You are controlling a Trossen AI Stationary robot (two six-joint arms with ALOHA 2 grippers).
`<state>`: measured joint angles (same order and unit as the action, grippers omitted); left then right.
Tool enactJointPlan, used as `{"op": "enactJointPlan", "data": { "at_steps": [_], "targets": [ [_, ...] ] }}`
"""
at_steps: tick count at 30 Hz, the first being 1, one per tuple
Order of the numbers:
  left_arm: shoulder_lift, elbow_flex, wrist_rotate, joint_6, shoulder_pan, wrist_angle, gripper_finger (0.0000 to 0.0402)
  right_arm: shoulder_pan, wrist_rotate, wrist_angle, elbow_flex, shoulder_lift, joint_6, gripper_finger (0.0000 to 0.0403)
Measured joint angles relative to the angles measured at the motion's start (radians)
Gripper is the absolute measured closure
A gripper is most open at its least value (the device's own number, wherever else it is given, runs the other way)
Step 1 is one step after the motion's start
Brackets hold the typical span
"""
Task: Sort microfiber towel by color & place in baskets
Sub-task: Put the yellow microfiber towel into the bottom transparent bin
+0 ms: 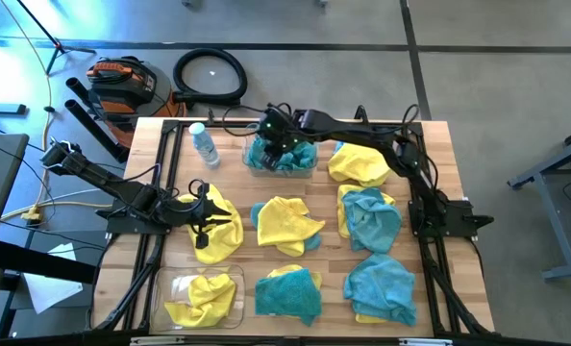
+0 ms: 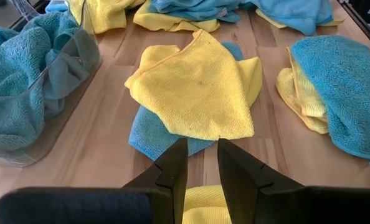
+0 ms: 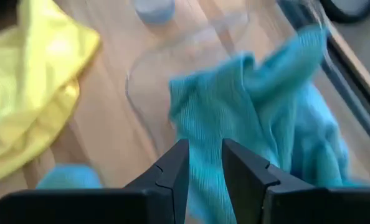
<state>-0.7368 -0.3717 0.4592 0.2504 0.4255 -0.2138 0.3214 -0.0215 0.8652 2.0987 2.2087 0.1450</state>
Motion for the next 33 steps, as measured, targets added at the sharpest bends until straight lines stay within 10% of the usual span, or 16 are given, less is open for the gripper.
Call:
{"op": "enactJointPlan", "data": {
  "at_steps": [7,23,33],
  "targets": [
    [0.000,0.000,0.000,0.009,0.000,0.000,0.0328,-0.066,0.048,0.001,-0.134,-0.111,0.044,0.0316],
    [0.000,0.000,0.038,0.019,0.000,0.001,0.0328,-0.349,0.353,-0.377,-1.095,-0.867,0.434,0.0316],
    [0.000,0.000,0.055,0.009,0.000,0.019,0.0328,-0.541,0.432,-0.513,-1.354,-0.985,0.569,0.0316]
  ]
}}
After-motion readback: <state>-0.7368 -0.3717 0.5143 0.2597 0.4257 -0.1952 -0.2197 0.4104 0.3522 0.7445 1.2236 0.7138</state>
